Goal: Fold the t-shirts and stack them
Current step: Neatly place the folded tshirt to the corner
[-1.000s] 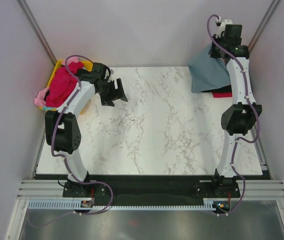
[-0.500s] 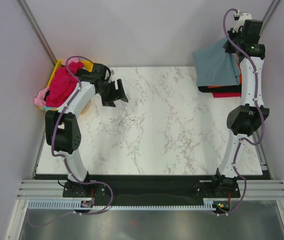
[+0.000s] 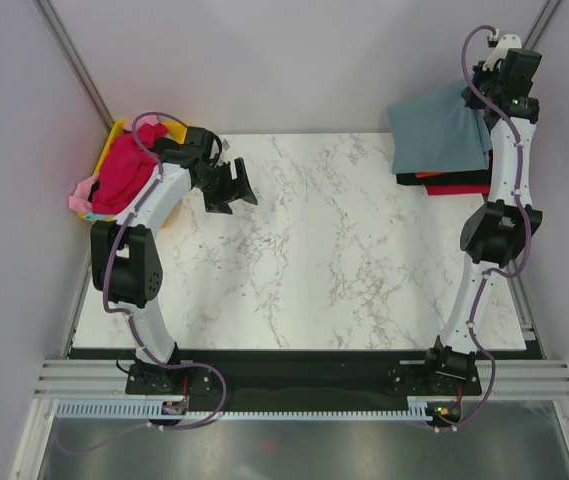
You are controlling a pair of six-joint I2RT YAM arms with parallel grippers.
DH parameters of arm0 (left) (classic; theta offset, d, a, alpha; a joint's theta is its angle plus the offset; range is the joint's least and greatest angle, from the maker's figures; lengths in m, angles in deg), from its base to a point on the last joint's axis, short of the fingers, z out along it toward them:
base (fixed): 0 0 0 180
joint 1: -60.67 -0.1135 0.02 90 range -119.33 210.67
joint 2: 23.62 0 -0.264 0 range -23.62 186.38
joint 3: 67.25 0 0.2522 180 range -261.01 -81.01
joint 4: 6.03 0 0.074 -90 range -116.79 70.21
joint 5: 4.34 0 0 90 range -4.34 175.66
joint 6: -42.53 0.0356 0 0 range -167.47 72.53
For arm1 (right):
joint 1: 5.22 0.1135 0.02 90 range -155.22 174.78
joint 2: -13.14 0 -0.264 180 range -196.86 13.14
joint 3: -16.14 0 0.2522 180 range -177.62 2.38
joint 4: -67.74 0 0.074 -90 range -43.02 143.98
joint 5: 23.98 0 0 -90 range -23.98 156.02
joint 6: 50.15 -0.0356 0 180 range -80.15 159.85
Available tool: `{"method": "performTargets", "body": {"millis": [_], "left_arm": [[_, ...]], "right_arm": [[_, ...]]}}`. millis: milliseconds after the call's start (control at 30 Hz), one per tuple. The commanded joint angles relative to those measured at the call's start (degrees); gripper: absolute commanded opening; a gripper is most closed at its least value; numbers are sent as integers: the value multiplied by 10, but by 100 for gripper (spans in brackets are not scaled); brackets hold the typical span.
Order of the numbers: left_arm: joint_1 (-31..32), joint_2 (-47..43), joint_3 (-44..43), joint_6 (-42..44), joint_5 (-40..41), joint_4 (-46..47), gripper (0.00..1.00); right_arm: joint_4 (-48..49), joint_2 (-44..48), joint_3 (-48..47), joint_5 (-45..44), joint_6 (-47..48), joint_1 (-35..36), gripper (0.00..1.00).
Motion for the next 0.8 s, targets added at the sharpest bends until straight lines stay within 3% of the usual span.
{"method": "performTargets", "body": {"millis": [0,133,333,367,400,433,467,633,767], "left_arm": [[-3,-6,2,0,-30,13,84],[-3,-5,3,0,-31,14,84],[-3,-1,6,1,-36,14,84],[-3,-1,7,1,-35,14,84],[-3,-2,8,1,-35,14,84],[-3,-1,8,1,-37,14,84],[-3,-1,8,1,-37,14,84],[-1,-5,10,1,-32,13,84],[1,-15,11,2,-22,14,84]], "right_arm": [[85,-37,-8,26,3,-15,0],[110,-92,-20,-18,25,-19,0],[237,-155,-14,-109,-7,-58,0],[273,-162,-15,-134,-8,-61,13],[291,-173,-9,-156,-11,-63,35],[308,-175,-7,-203,-14,-63,71],[328,-178,-6,-217,-17,-64,98],[376,-129,25,-271,-63,-62,98],[399,-33,52,-298,-98,-54,98]]}}
